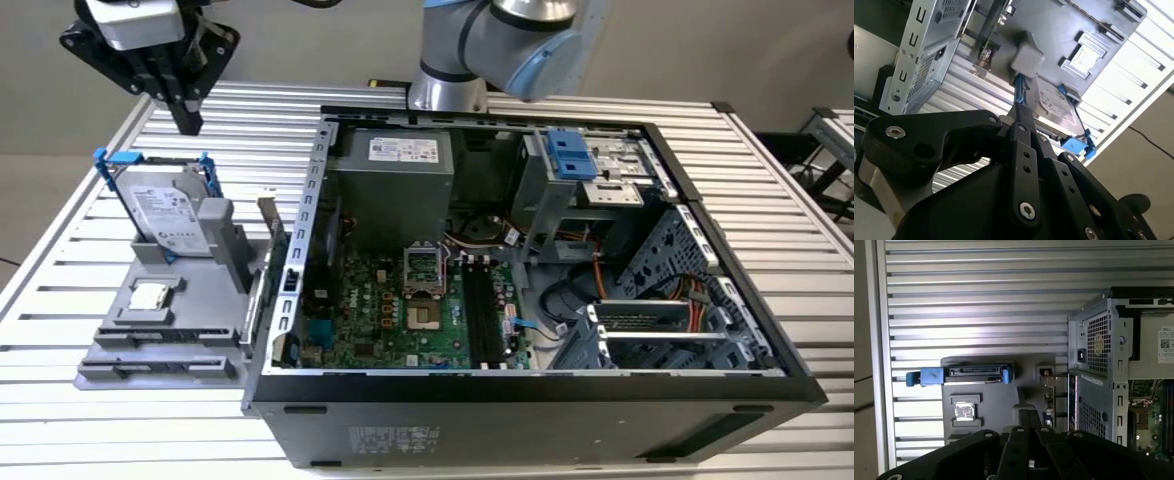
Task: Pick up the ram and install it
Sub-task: 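Reach for the ram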
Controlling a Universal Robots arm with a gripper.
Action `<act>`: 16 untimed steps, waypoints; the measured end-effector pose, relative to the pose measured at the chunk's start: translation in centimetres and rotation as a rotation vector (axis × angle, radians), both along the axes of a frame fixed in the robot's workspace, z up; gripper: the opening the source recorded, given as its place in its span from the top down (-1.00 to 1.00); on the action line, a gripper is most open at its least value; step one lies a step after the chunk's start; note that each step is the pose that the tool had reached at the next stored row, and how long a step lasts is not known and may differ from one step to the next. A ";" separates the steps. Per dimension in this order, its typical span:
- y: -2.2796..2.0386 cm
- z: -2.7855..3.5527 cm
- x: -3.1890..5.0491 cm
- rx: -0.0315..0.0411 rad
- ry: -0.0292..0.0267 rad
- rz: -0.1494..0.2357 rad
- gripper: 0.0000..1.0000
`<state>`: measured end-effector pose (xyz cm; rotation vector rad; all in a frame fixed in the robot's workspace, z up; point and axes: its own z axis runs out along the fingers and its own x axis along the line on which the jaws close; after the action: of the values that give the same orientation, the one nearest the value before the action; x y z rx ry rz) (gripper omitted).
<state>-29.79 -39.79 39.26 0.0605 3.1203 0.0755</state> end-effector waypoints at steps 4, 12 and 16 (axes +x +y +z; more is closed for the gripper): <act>0.01 0.00 -0.89 0.0000 0.0000 0.002 1.00; 0.04 0.00 -2.95 -0.0001 0.0001 0.004 1.00; 0.06 0.00 -3.93 0.0000 0.0000 0.006 1.00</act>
<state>-33.72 -39.73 39.26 0.0516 3.1206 0.0756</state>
